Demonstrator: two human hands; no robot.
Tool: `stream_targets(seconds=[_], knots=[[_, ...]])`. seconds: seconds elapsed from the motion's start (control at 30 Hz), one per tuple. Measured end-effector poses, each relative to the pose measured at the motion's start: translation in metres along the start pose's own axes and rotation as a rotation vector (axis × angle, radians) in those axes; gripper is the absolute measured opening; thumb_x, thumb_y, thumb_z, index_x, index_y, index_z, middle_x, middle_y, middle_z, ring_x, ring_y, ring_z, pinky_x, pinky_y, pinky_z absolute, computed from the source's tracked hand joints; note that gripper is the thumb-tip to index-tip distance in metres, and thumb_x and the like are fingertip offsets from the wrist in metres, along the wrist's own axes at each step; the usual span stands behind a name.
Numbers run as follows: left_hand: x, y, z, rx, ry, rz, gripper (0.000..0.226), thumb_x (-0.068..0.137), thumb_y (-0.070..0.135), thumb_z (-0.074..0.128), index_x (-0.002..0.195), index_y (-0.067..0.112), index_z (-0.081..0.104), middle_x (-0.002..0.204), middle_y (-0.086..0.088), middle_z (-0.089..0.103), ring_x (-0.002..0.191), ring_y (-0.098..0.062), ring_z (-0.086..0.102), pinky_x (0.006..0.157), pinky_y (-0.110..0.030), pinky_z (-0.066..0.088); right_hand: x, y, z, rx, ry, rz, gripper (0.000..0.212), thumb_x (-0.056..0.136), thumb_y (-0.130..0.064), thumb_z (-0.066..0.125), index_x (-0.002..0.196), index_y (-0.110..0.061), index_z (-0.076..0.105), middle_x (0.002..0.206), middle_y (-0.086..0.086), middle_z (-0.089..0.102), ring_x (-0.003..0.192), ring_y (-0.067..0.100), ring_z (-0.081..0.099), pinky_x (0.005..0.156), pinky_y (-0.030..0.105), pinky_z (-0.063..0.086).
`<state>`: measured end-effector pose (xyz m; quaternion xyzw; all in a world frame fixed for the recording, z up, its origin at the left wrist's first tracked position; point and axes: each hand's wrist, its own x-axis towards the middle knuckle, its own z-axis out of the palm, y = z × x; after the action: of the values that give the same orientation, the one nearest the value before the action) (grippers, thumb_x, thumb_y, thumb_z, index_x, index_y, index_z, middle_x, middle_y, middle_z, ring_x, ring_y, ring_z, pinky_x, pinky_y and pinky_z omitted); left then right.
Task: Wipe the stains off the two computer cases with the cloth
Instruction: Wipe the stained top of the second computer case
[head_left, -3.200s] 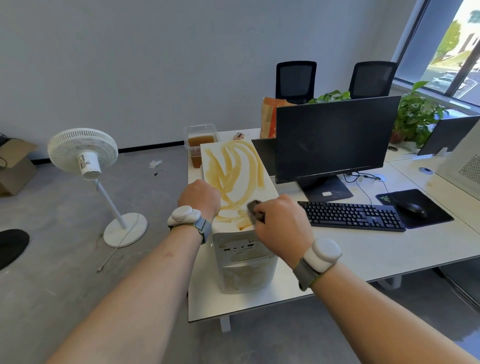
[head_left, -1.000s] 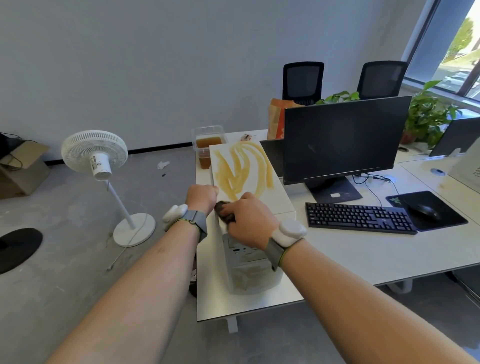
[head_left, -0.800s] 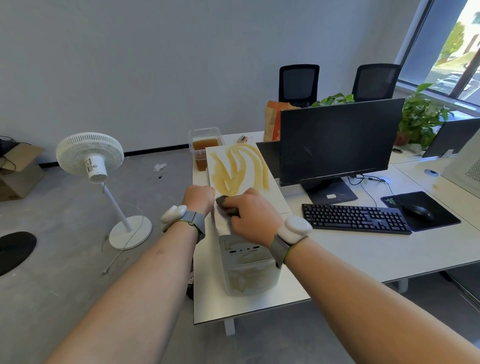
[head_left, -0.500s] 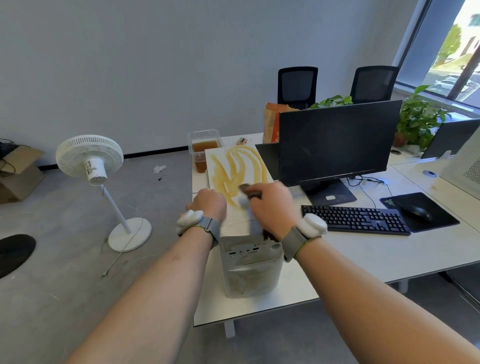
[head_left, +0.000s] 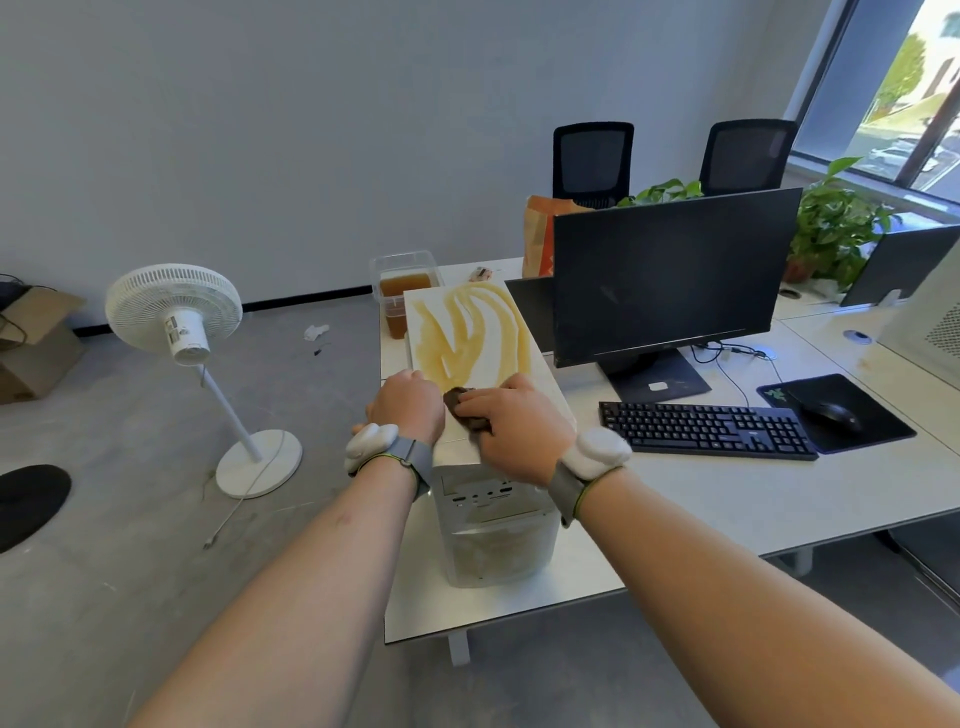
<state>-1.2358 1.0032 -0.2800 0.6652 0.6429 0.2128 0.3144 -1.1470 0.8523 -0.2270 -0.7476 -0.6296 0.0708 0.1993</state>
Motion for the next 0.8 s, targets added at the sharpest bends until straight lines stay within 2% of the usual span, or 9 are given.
stream_targets(seconds=[0.07, 0.1, 0.23, 0.3, 0.37, 0.43, 0.57, 0.7, 0.8], knots=[[-0.005, 0.002, -0.002, 0.020, 0.011, 0.023, 0.017, 0.096, 0.014, 0.031, 0.088, 0.026, 0.041, 0.115, -0.005, 0.058, 0.106, -0.033, 0.056, 0.095, -0.051, 0.049, 0.001, 0.001, -0.001, -0.061, -0.041, 0.034, 0.035, 0.087, -0.019, 0.052, 0.111, -0.034, 0.073, 0.109, -0.013, 0.071, 0.102, 0.022, 0.044, 0.088, 0.039, 0.052], [-0.006, 0.004, -0.005, 0.014, 0.002, 0.024, 0.017, 0.096, 0.014, 0.031, 0.088, 0.025, 0.041, 0.114, -0.004, 0.058, 0.105, -0.033, 0.055, 0.095, -0.051, 0.049, 0.007, 0.002, -0.007, -0.071, -0.022, 0.098, 0.035, 0.088, -0.017, 0.051, 0.112, -0.030, 0.073, 0.104, -0.007, 0.069, 0.102, 0.022, 0.045, 0.088, 0.036, 0.051], [-0.012, 0.008, -0.013, 0.077, 0.025, 0.005, 0.026, 0.098, 0.019, 0.031, 0.076, 0.018, 0.045, 0.091, -0.002, 0.049, 0.098, -0.034, 0.054, 0.101, -0.054, 0.046, 0.018, 0.002, -0.018, -0.035, 0.097, 0.381, 0.022, 0.083, -0.011, 0.051, 0.090, -0.023, 0.069, 0.085, -0.001, 0.052, 0.092, 0.024, 0.048, 0.068, 0.029, 0.042], [-0.010, 0.006, -0.011, 0.110, 0.032, 0.019, 0.026, 0.096, 0.024, 0.031, 0.077, 0.019, 0.049, 0.088, -0.003, 0.053, 0.096, -0.035, 0.055, 0.100, -0.055, 0.046, 0.013, 0.007, -0.011, -0.014, 0.122, 0.256, 0.026, 0.087, -0.012, 0.052, 0.100, -0.026, 0.071, 0.088, -0.004, 0.053, 0.103, 0.024, 0.047, 0.071, 0.029, 0.040], [-0.011, 0.005, -0.010, 0.122, 0.028, 0.025, 0.029, 0.095, 0.025, 0.030, 0.078, 0.019, 0.052, 0.085, -0.003, 0.053, 0.095, -0.036, 0.056, 0.099, -0.055, 0.046, 0.003, 0.010, -0.005, -0.037, 0.036, 0.131, 0.036, 0.088, -0.014, 0.051, 0.112, -0.029, 0.073, 0.100, -0.004, 0.063, 0.110, 0.023, 0.045, 0.078, 0.031, 0.044], [-0.011, 0.006, -0.011, 0.135, 0.027, 0.025, 0.028, 0.096, 0.021, 0.028, 0.076, 0.020, 0.047, 0.088, -0.001, 0.051, 0.094, -0.033, 0.054, 0.098, -0.054, 0.047, 0.011, 0.017, -0.016, -0.060, -0.020, 0.222, 0.042, 0.086, -0.016, 0.049, 0.115, -0.032, 0.074, 0.107, 0.002, 0.064, 0.107, 0.023, 0.049, 0.077, 0.030, 0.046], [-0.008, 0.005, -0.009, 0.071, 0.027, -0.004, 0.024, 0.094, 0.019, 0.028, 0.075, 0.022, 0.042, 0.090, 0.002, 0.048, 0.091, -0.030, 0.051, 0.096, -0.055, 0.047, 0.025, 0.015, -0.032, -0.107, 0.039, 0.391, 0.026, 0.086, -0.015, 0.049, 0.095, -0.017, 0.073, 0.092, 0.005, 0.060, 0.093, 0.026, 0.058, 0.069, 0.029, 0.046], [-0.012, 0.005, -0.010, 0.058, 0.026, 0.009, 0.030, 0.092, 0.029, 0.029, 0.077, 0.019, 0.053, 0.083, -0.003, 0.055, 0.092, -0.036, 0.057, 0.097, -0.055, 0.048, 0.010, -0.004, -0.012, -0.034, -0.013, 0.196, 0.023, 0.089, -0.018, 0.051, 0.103, -0.022, 0.069, 0.104, 0.001, 0.062, 0.103, 0.026, 0.050, 0.079, 0.032, 0.045], [-0.014, 0.004, -0.011, 0.023, 0.019, 0.009, 0.035, 0.089, 0.034, 0.026, 0.078, 0.019, 0.055, 0.083, -0.003, 0.058, 0.091, -0.036, 0.058, 0.097, -0.054, 0.048, 0.024, -0.010, -0.027, -0.125, -0.042, 0.292, 0.012, 0.086, -0.016, 0.050, 0.081, -0.016, 0.062, 0.080, 0.002, 0.059, 0.071, 0.020, 0.052, 0.061, 0.029, 0.044]])
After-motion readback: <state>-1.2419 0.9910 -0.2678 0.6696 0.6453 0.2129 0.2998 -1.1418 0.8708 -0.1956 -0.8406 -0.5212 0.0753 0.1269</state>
